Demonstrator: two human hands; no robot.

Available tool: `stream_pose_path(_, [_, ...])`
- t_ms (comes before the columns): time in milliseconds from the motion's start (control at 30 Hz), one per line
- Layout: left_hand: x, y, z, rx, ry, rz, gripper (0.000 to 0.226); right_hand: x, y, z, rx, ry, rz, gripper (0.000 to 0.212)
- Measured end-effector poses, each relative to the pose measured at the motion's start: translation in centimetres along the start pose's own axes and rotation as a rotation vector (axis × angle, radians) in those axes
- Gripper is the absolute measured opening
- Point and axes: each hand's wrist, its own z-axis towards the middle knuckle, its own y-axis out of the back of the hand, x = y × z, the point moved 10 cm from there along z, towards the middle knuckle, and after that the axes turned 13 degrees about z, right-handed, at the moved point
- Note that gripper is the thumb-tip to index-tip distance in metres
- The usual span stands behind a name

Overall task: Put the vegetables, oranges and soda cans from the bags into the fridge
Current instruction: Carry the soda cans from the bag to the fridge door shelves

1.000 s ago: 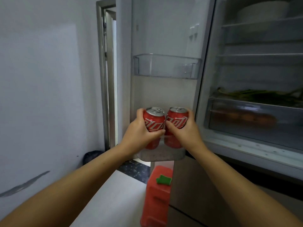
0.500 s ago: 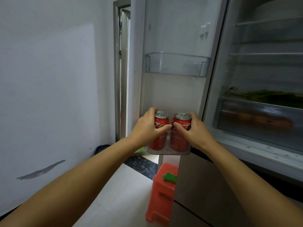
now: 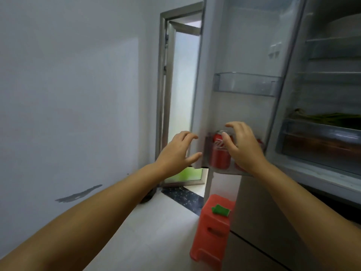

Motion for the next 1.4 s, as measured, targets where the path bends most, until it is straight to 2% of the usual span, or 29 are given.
stream_pose_path(67, [4.0,2.7,-3.9,0.02,0.066,0.034,0.046,4.1,-4.3,-0.6,0.043,0.036,0.064,0.047])
stream_pose_path(200, [13.6,9.5,-13.9,0.074,0.246,0.138,0.043,12.3,-15.4,-3.2,0.186,0.053,0.177,0.032])
stream_pose_path(433, [29.4,21.0,-34.0,0.203,0.627,0.318,0.038,28.0,-34.5,-10.4,0.52,0.113,0.313,0.035])
stream_pose_path(733, [42.5,30.3,-58.3,0.271,1.123,0.352,0.03,42.3,-54.9,-18.7,0.931,0.238,0.328,0.034])
stream_pose_path(967, [54.2,31.5,-67.0,0.367,1.265,0.338,0.025,50.8,-70.3,-20.6,1.116,0.346,0.319,0.033])
stream_pose_path(1200, [63.8,31.4,-75.6,0.428,1.418,0.214,0.017,59.4,-84.4,-23.5,1.404,0.442,0.232,0.036])
stream_pose_path(1400, [74.6,33.2,-82.6,0.47,1.491,0.167,0.018,65.9,-94.6,-23.8,1.494,0.438,0.205,0.037])
